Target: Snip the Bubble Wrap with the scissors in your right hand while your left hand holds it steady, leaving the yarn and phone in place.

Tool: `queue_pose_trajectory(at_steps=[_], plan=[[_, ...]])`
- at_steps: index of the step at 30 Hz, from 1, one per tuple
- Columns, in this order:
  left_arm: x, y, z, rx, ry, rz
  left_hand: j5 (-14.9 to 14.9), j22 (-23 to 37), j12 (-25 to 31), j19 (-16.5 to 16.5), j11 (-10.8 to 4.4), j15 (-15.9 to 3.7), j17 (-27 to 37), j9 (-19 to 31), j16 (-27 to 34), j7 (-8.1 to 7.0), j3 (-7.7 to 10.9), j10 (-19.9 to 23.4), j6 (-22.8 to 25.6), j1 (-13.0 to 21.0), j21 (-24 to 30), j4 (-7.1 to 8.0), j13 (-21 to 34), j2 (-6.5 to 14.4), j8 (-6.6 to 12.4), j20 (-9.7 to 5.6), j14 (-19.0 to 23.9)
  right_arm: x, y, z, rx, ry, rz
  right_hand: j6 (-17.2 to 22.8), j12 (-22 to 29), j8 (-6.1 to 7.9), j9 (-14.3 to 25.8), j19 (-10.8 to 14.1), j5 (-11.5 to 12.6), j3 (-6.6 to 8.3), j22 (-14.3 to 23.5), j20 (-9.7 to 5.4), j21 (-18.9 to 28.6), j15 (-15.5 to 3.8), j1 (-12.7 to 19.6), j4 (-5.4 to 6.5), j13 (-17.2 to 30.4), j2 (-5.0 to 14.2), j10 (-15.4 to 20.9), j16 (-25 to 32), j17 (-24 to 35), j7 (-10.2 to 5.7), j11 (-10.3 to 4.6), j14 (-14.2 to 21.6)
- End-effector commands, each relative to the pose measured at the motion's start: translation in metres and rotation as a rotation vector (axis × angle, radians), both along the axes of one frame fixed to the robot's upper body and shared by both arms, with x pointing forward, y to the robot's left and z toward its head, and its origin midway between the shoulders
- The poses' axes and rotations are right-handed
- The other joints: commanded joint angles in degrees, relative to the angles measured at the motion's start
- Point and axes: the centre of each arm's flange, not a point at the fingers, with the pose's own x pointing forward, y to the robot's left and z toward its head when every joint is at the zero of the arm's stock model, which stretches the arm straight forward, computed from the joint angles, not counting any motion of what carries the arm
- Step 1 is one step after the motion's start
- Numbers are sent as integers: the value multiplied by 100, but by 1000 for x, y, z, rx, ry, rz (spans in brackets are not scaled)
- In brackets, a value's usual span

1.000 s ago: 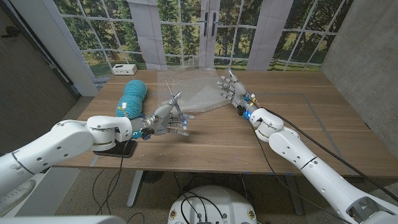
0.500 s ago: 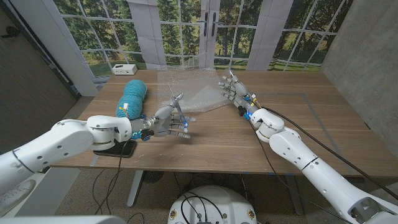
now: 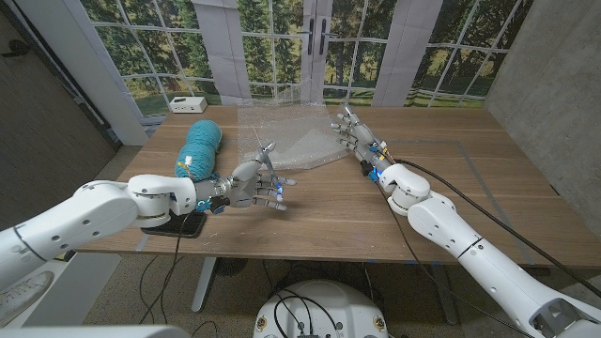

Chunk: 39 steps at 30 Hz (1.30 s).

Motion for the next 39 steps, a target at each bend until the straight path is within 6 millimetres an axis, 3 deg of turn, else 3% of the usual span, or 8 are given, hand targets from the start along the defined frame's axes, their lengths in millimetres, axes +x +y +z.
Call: queue_pose_trajectory(at_steps=[1, 15, 22, 39], plan=[[-9, 3, -3, -3, -4, 0, 35, 13, 18, 35, -1, -3, 6, -9, 17, 780, 20, 39, -790, -43, -17, 20, 14, 22, -20, -9, 6, -4, 2, 0, -89, -40, -54, -7, -26, -2, 17, -12, 36, 19, 27, 28, -7, -582, 85, -48, 26, 21, -46, -23, -12, -21, -50, -57], [-15, 13, -7, -12, 1, 10, 88, 17, 34, 50, -6, -13, -16, -70, 17, 767, 30, 47, -786, -48, -63, 15, 25, 41, -26, -9, 23, -4, 17, 1, -142, -60, -56, -24, -75, 1, 17, -51, 33, 92, 25, 34, -22, -601, 246, -173, 47, 34, -60, -48, -60, -62, -157, -112], [-19, 18, -10, -14, 5, 9, 111, 19, 55, 57, -15, -16, -8, -83, 27, 759, 35, 66, -783, -45, -85, 13, 43, 51, -19, -10, 28, -4, 26, 2, -181, -83, -72, -138, -197, -33, 17, -63, 31, 149, 24, 33, -23, -572, 355, -273, 72, 43, -261, -70, -99, -63, -90, -178], [-25, 31, -18, -27, 15, 11, 154, 25, 72, 73, -10, -22, -6, -110, 36, 740, 43, 91, -767, -44, -137, 14, 45, 71, -3, -10, 28, -7, 54, 4, -267, -151, -87, -180, -267, -33, 19, -72, 33, 191, 24, 32, -22, -555, 424, -345, 94, 51, -338, -82, -129, -60, -107, -232]])
